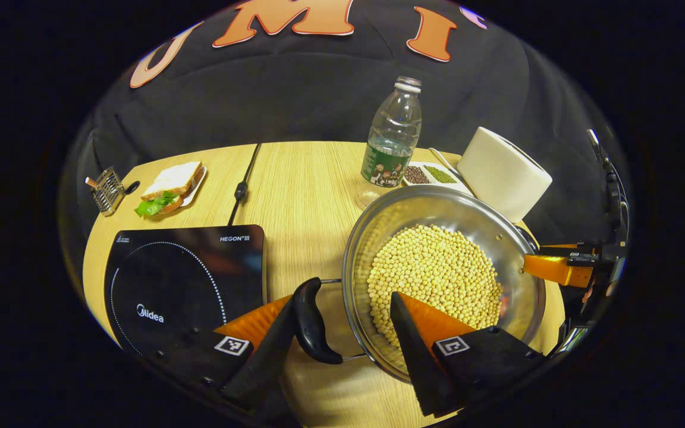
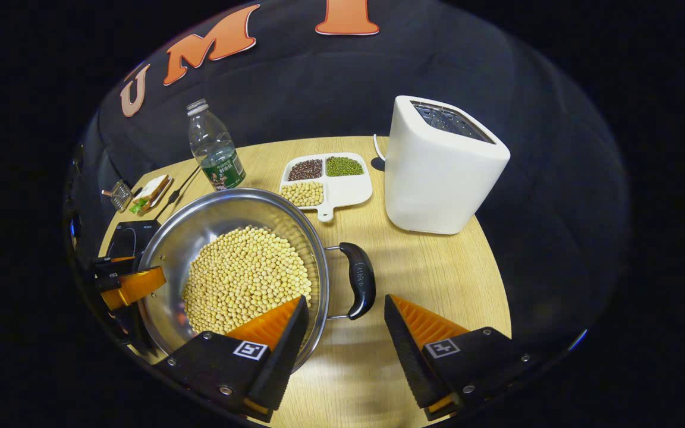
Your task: First push the handle of the pot to place it horizontally, then grasp the pot with both hands and set it on the induction cooktop.
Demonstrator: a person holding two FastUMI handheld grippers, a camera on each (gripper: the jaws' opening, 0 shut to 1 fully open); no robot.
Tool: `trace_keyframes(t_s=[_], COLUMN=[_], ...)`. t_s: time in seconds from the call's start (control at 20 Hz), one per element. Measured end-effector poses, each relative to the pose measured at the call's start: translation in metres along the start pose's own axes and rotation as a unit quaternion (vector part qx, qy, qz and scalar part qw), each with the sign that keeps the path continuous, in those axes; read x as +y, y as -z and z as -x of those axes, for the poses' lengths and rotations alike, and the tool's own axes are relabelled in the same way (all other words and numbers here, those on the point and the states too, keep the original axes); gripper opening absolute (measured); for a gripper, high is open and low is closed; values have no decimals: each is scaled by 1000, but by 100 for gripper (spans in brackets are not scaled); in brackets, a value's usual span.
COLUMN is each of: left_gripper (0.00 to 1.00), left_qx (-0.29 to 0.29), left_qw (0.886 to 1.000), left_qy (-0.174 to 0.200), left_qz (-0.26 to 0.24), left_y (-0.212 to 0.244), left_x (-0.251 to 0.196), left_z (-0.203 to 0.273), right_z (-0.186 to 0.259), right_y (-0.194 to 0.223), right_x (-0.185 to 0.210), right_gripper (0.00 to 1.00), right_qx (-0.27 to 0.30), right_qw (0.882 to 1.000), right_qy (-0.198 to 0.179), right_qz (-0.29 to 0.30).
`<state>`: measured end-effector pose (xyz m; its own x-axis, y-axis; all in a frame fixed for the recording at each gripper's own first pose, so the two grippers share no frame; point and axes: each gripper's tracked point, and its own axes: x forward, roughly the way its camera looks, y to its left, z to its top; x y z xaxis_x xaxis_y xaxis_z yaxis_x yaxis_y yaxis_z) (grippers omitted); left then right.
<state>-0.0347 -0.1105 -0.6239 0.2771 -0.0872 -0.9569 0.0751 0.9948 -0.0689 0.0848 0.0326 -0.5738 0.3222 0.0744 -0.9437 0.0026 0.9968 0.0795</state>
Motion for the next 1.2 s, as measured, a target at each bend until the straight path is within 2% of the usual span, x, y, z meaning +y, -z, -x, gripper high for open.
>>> trace_keyframes(t_s=[0.2, 0.3, 0.4, 0.55, 0.75, 0.8, 0.85, 0.95, 1.0, 1.05, 1.2], left_gripper=[95, 87, 86, 80, 79, 82, 84, 83, 78, 80, 80], left_qx=[-14, -23, -33, -40, -23, -26, -29, -39, -43, -43, -68], left_qw=[1000, 1000, 999, 998, 998, 998, 998, 998, 998, 997, 994], left_qy=[7, -6, -26, -36, -46, -49, -49, -48, -49, -52, -70], left_qz=[3, -2, -22, -33, -31, -28, -30, -23, -22, -28, -47], left_y=[-6, -11, -13, -16, -8, -9, -10, -14, -15, -13, -22], left_x=[-10, -14, -8, -7, -3, -3, -3, -2, -3, -3, -3], left_z=[-11, -15, -23, -33, -55, -57, -57, -61, -58, -56, -49], right_z=[-12, -20, -28, -35, -33, -33, -33, -32, -31, -31, -29], right_y=[7, 9, 7, 7, 9, 10, 9, 8, 9, 8, 12], right_x=[8, 13, 13, 14, 13, 12, 13, 14, 14, 14, 15], right_gripper=[81, 81, 81, 77, 77, 72, 74, 68, 68, 71, 66], right_qx=[6, 3, -1, -5, -2, -2, -3, -10, -17, -25, -23], right_qw=[999, 998, 998, 997, 998, 998, 998, 997, 997, 997, 997], right_qy=[35, 51, 64, 72, 65, 62, 61, 67, 70, 73, 71], right_qz=[12, 20, 23, 20, 15, 15, 18, 25, 27, 25, -1])
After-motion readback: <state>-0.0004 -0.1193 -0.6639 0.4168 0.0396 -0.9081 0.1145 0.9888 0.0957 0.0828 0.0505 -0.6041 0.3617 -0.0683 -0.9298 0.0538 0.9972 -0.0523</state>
